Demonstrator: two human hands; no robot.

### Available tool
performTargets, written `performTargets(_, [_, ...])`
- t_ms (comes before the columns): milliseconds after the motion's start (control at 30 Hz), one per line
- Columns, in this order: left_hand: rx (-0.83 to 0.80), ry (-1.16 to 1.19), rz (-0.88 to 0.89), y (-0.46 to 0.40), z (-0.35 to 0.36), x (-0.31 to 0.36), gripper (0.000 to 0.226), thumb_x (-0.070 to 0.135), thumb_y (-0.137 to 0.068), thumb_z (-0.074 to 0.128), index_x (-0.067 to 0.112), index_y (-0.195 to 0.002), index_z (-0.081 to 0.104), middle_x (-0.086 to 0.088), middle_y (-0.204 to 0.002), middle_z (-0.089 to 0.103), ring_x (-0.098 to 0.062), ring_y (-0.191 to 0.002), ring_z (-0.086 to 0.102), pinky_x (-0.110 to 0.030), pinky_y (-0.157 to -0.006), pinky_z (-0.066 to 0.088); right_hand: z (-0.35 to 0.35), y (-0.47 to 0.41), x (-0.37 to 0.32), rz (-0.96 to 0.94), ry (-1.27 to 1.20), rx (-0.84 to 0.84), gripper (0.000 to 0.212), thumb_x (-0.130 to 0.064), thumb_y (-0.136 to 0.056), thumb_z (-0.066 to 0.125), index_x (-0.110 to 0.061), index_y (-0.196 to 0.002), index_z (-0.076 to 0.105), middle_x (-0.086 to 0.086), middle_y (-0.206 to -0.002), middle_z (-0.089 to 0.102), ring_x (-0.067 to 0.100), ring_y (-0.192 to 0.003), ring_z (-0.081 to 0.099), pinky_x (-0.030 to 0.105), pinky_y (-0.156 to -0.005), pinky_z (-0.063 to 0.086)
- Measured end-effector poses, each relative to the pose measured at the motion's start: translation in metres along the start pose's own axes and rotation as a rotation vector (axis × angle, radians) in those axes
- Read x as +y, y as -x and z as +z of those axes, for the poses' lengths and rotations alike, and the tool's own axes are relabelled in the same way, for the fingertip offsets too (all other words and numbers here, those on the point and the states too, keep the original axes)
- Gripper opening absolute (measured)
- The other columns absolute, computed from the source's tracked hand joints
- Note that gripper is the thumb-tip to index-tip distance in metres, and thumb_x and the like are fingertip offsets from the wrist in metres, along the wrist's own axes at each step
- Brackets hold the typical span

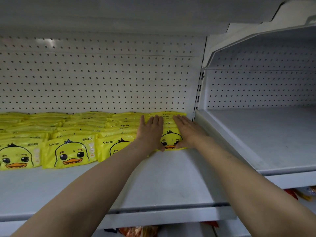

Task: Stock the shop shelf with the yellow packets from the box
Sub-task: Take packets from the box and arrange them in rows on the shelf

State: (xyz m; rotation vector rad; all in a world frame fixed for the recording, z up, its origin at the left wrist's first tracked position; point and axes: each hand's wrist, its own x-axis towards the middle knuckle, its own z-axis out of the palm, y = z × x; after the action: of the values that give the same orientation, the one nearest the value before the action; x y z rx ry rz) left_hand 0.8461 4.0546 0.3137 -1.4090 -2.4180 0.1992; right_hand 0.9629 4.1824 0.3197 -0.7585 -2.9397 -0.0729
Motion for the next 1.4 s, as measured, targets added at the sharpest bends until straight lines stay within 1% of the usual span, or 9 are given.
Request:
performTargets(167, [0.026,0.176,0.065,0.015,-0.01,-0.023,0.132,0.077,-0.064,0.066,0.014,-0.155,-0.005,-0.004,-0.164,0.003,-0.018,-0.151,0.0,-0.051,-0.12,-0.003,-0.01,0.006,-0.006,0.009,-0.062,-0.024,0.131,-0.058,-0.065,0.082,-0.018,-0.158,-0.001,0.003,-0.166,-0.002,0.02,-0.153,-0.003,0.047,-0.123,0.012])
performTargets(333, [0.159,0.332,0.009,0.049,-0.02,-0.071,0.115,0.072,-0.063,0.07,0.018,-0.153,0.022,-0.005,-0.157,0.028,-0.022,-0.147,0.019,-0.043,-0.122,0.008,-0.024,0.017,-0.044,-0.076,-0.247,0.157,0.098,-0.057,-0.073,0.079,-0.026,-0.153,0.031,0.002,-0.157,0.034,0.019,-0.146,0.025,0.037,-0.116,0.029])
performTargets(433, [0.188,0.352,-0.051,0.07,-0.015,-0.09,0.095,0.066,-0.061,0.077,0.018,-0.137,0.046,-0.005,-0.133,0.049,-0.026,-0.127,0.041,-0.038,-0.106,0.034,-0.026,0.017,-0.076,-0.133,-0.323,0.162,0.08,-0.057,-0.074,0.077,-0.031,-0.144,0.048,0.004,-0.139,0.051,0.019,-0.135,0.037,0.037,-0.108,0.038])
performTargets(533, [0.21,0.302,-0.106,0.088,-0.009,-0.103,0.077,0.062,-0.062,0.078,0.017,-0.12,0.054,-0.004,-0.114,0.052,-0.026,-0.11,0.046,-0.034,-0.087,0.04,-0.024,0.015,-0.099,-0.194,-0.293,0.184,0.067,-0.055,-0.075,0.077,-0.032,-0.135,0.058,-0.001,-0.129,0.058,0.017,-0.127,0.04,0.034,-0.101,0.04])
performTargets(700, [0.189,0.225,-0.145,0.111,-0.003,-0.115,0.067,0.057,-0.069,0.076,0.019,-0.119,0.052,-0.003,-0.111,0.053,-0.025,-0.108,0.049,-0.033,-0.082,0.041,-0.018,0.02,-0.117,-0.253,-0.156,0.38,0.053,-0.055,-0.076,0.075,-0.034,-0.123,0.067,-0.005,-0.124,0.055,0.021,-0.123,0.04,0.037,-0.099,0.038])
performTargets(833, [0.172,0.19,-0.177,0.115,-0.006,-0.115,0.062,0.051,-0.073,0.076,0.018,-0.119,0.051,-0.003,-0.113,0.056,-0.025,-0.109,0.05,-0.034,-0.084,0.042,-0.014,0.023,-0.128,-0.228,-0.09,0.306,0.054,-0.055,-0.082,0.07,-0.03,-0.13,0.062,-0.003,-0.118,0.059,0.021,-0.119,0.042,0.035,-0.092,0.036])
performTargets(1000, [0.131,0.159,-0.133,0.111,-0.016,-0.103,0.058,0.055,-0.077,0.072,0.02,-0.121,0.056,-0.003,-0.114,0.057,-0.025,-0.113,0.048,-0.035,-0.088,0.039,-0.025,0.03,-0.113,-0.149,-0.177,0.276,0.033,-0.046,-0.083,0.073,-0.028,-0.111,0.071,-0.004,-0.104,0.06,0.02,-0.112,0.045,0.032,-0.083,0.036])
performTargets(1167, [0.052,0.398,-0.123,0.093,-0.029,-0.066,0.054,0.051,-0.076,0.075,0.02,-0.114,0.053,-0.003,-0.112,0.062,-0.027,-0.105,0.057,-0.033,-0.071,0.042,-0.043,0.043,-0.066,-0.005,-0.163,0.211,0.028,-0.043,-0.081,0.076,-0.028,-0.105,0.073,-0.004,-0.104,0.067,0.02,-0.114,0.05,0.033,-0.086,0.045])
performTargets(1400, [0.139,0.288,0.007,0.061,-0.033,-0.007,0.059,0.045,-0.078,0.076,0.015,-0.12,0.049,-0.005,-0.11,0.061,-0.026,-0.11,0.054,-0.034,-0.076,0.041,-0.038,0.058,-0.014,0.155,-0.091,0.199,0.02,-0.04,-0.083,0.071,-0.03,-0.1,0.072,0.002,-0.106,0.066,0.025,-0.112,0.053,0.036,-0.085,0.046])
